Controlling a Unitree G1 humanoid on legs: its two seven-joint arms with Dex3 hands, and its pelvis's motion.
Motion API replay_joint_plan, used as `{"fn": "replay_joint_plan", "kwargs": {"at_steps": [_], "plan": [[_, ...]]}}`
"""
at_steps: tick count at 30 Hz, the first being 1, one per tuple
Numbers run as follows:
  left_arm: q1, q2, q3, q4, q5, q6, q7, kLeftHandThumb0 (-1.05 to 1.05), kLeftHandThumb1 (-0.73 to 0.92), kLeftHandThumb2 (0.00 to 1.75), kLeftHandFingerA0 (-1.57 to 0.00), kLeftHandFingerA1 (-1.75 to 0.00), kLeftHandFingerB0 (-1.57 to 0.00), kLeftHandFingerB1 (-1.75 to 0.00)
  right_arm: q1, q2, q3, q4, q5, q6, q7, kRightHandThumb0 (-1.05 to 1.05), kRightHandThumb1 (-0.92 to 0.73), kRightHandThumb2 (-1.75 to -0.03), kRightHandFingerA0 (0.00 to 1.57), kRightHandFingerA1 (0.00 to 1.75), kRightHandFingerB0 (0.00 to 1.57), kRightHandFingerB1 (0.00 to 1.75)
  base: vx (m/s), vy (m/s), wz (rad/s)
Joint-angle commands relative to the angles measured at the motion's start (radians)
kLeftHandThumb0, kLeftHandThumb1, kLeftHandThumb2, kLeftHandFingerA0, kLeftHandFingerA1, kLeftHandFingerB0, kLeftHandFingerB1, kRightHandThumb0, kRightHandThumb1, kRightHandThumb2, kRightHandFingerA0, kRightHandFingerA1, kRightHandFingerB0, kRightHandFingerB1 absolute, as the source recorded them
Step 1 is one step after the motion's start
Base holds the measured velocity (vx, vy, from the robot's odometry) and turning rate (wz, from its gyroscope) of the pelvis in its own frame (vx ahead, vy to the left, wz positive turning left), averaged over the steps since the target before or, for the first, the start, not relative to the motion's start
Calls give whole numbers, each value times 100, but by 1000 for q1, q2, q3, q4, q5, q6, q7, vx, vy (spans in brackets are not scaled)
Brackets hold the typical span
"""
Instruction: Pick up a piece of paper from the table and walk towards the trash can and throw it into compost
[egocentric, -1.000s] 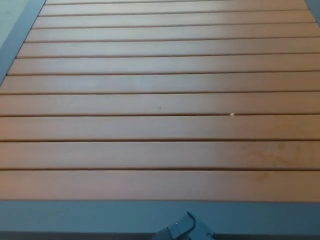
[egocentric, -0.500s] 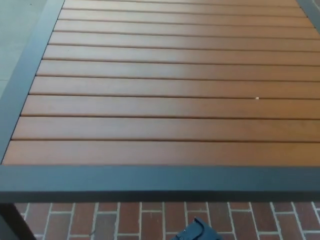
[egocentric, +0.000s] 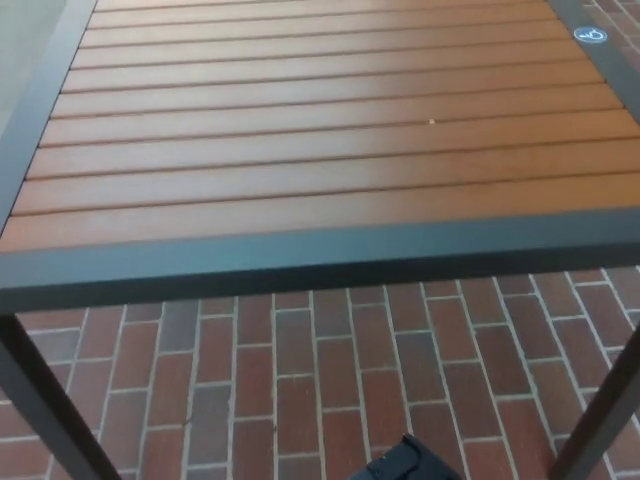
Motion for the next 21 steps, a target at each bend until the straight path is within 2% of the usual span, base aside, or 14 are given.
{"fn": "replay_joint_plan", "kwargs": {"at_steps": [1,6,7,14,17,18,21], "plan": [[-10,27,-10,-5,36,-54,44,-6,66,81,-88,-97,-86,-81,51,2,148,-162,292,3,68,-26,-52,-128,96,175,77,168,-300,-43,2],[-7,29,-18,-2,47,-55,48,-6,66,80,-89,-96,-86,-81,42,-7,145,-162,295,0,63,-24,-51,-130,96,175,77,167,-269,71,2],[-13,30,-21,13,50,-70,47,-6,66,78,-91,-97,-85,-77,42,-10,145,-162,331,9,47,-24,-54,-127,94,175,74,161,-294,162,2],[-25,31,-23,34,47,-72,49,-7,67,75,-91,-96,-85,-77,34,-16,143,-162,361,12,29,-24,-54,-128,94,175,72,162,-283,245,6],[-18,20,-7,52,20,-60,29,-6,66,80,-90,-95,-85,-78,54,-22,151,-162,343,5,10,-25,-56,-123,94,175,72,161,-161,68,6],[-1,25,-19,28,40,-61,43,-9,66,75,-91,-95,-85,-77,59,-21,151,-162,341,6,5,-25,-56,-122,95,175,74,158,-105,27,17],[6,28,-26,18,50,-63,50,-9,66,75,-91,-95,-85,-77,58,-23,151,-162,343,6,2,-25,-56,-122,95,175,74,158,-196,-25,16]]}}
